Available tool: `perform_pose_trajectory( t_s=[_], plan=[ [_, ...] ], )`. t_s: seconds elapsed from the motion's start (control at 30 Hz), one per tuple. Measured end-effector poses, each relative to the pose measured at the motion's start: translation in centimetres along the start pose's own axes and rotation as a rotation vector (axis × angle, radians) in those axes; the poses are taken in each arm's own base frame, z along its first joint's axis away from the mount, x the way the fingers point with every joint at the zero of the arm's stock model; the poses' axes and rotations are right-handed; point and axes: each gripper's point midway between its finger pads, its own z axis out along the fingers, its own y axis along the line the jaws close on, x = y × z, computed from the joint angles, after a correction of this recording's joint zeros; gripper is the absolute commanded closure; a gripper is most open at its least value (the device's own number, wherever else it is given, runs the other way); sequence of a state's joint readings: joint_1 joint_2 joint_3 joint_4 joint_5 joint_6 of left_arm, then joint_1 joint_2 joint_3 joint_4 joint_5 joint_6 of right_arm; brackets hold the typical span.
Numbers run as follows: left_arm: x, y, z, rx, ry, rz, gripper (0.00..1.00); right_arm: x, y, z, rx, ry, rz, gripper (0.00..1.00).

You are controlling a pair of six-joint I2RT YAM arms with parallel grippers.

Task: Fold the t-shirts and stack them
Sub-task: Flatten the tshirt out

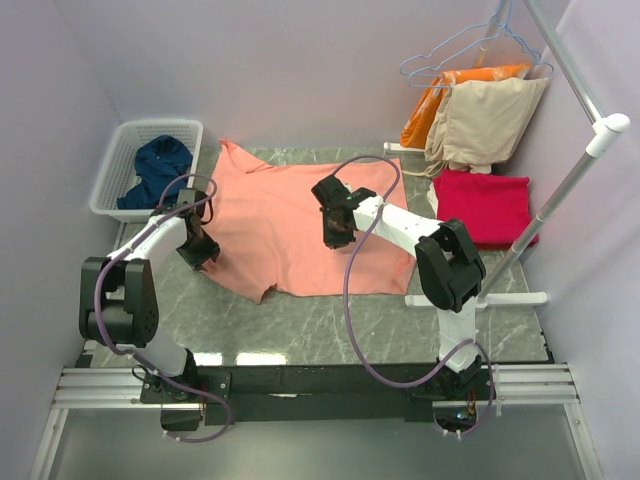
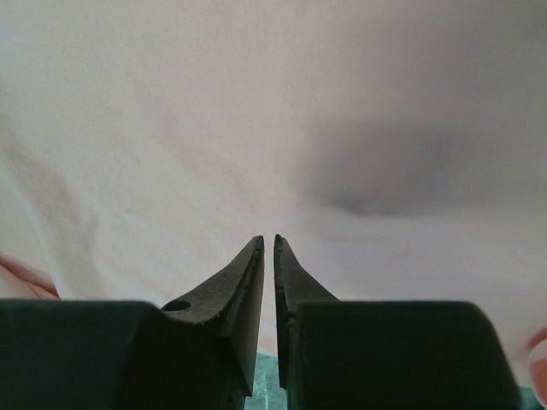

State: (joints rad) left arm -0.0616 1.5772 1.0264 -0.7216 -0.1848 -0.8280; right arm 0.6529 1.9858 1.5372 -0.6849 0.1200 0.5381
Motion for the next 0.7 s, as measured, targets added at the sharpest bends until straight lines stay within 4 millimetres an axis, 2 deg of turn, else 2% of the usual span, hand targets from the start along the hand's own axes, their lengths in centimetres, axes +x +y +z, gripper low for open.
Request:
perform_pose_trajectory(
  t_s=[0.17, 0.37, 0.7],
  plan=[
    [0.5, -0.1, 0.2, -0.002, 0.011, 0.01, 0.57, 0.0, -0.1, 0.0, 0.003, -0.002, 0.0, 0.84],
    [1.7, 1.0, 0.5, -0.046, 0.033, 0.013, 0.55, -0.1, -0.2, 0.0, 0.009, -0.005, 0.0, 0.84],
    [1.9, 1.4, 1.0, -0.078, 0.025, 0.011, 0.56, 0.0, -0.3, 0.0, 0.013, -0.003, -0.003, 0.85]
  ],
)
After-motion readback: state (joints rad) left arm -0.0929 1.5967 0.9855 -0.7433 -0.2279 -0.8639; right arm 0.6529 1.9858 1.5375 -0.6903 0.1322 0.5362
